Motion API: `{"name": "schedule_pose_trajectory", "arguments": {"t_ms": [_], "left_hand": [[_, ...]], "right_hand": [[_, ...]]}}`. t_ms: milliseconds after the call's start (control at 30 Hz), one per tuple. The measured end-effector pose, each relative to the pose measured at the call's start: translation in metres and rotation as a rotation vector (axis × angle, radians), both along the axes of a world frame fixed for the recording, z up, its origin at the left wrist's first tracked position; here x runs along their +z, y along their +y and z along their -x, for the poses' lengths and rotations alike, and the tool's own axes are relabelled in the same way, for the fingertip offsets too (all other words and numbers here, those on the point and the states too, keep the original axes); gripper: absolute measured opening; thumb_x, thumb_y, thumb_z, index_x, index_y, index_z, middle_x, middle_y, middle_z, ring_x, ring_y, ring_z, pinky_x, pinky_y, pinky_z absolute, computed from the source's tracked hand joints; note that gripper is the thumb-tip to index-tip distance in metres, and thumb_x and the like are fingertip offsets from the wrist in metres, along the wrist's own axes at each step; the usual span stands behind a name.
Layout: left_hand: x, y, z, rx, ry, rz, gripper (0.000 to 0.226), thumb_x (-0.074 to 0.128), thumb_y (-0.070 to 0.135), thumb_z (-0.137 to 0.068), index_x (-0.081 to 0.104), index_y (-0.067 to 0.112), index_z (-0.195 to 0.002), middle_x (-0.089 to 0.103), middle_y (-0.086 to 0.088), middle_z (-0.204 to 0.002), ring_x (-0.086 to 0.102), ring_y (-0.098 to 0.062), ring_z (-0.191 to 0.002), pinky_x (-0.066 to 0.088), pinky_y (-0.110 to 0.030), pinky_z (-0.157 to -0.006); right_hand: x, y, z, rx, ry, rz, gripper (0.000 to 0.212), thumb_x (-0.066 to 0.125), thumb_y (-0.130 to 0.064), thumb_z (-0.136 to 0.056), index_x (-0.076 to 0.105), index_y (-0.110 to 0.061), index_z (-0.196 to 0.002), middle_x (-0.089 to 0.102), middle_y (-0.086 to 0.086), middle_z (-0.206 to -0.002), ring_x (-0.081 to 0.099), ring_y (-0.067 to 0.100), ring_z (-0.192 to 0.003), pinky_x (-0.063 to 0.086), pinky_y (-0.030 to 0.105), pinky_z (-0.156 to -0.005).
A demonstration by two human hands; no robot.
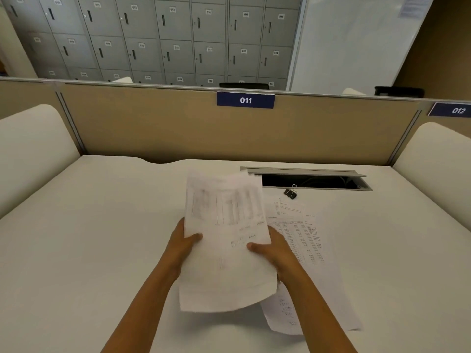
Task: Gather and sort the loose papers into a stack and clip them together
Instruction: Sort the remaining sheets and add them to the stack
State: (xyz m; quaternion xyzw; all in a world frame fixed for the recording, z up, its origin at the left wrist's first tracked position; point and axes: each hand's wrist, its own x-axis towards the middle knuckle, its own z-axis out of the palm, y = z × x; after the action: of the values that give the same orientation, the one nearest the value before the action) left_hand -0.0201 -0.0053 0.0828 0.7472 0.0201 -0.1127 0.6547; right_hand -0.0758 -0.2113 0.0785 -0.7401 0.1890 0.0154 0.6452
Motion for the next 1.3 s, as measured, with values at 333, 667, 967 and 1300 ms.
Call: {"name": "schedule_pose_trajectory", "arguments": {"t_ms": [333, 667, 967, 1300], "left_hand": [[0.025, -0.007, 0.0, -0.009, -0.157, 0.377, 0.062, 0.076, 0.033, -0.057, 0.056, 0.022, -0.115, 0.065, -0.004, -0.111, 0.065, -0.025, -0.096, 0.06, -0.036, -0.069], [0.025, 0.006, 0.0, -0.178, -0.153, 0.261, 0.07, 0.083, 0.058, -0.036, 0.067, 0.034, -0.099, 0.071, 0.0, -0.103, 0.067, -0.025, -0.094, 0.059, -0.038, -0.072], [0.028, 0.006, 0.001, -0.22, -0.17, 0.25, 0.063, 0.084, 0.058, -0.036, 0.068, 0.041, -0.095, 0.072, 0.004, -0.102, 0.068, -0.022, -0.094, 0.058, -0.041, -0.078], [0.027, 0.008, 0.002, -0.257, -0.172, 0.247, 0.067, 0.084, 0.054, -0.041, 0.067, 0.034, -0.102, 0.071, 0.001, -0.105, 0.068, -0.023, -0.095, 0.058, -0.041, -0.078]], "right_hand": [[0.026, 0.01, 0.004, -0.101, -0.381, -0.081, 0.038, 0.07, -0.018, -0.08, 0.052, -0.035, -0.109, 0.061, -0.016, -0.102, 0.058, 0.005, -0.093, 0.051, 0.018, -0.075], [0.016, -0.013, 0.013, 0.056, -0.251, -0.095, 0.038, 0.075, -0.015, -0.074, 0.063, -0.035, -0.105, 0.069, -0.006, -0.106, 0.062, 0.018, -0.102, 0.055, 0.034, -0.085], [0.011, -0.014, 0.013, 0.044, -0.282, -0.055, 0.035, 0.075, -0.013, -0.075, 0.063, -0.037, -0.098, 0.068, -0.008, -0.102, 0.064, 0.02, -0.099, 0.056, 0.024, -0.074], [0.078, -0.004, 0.029, -0.495, -0.947, 0.442, 0.046, 0.059, -0.044, -0.084, 0.048, -0.023, -0.124, 0.049, -0.014, -0.122, 0.046, 0.007, -0.114, 0.042, 0.013, -0.094]]}}
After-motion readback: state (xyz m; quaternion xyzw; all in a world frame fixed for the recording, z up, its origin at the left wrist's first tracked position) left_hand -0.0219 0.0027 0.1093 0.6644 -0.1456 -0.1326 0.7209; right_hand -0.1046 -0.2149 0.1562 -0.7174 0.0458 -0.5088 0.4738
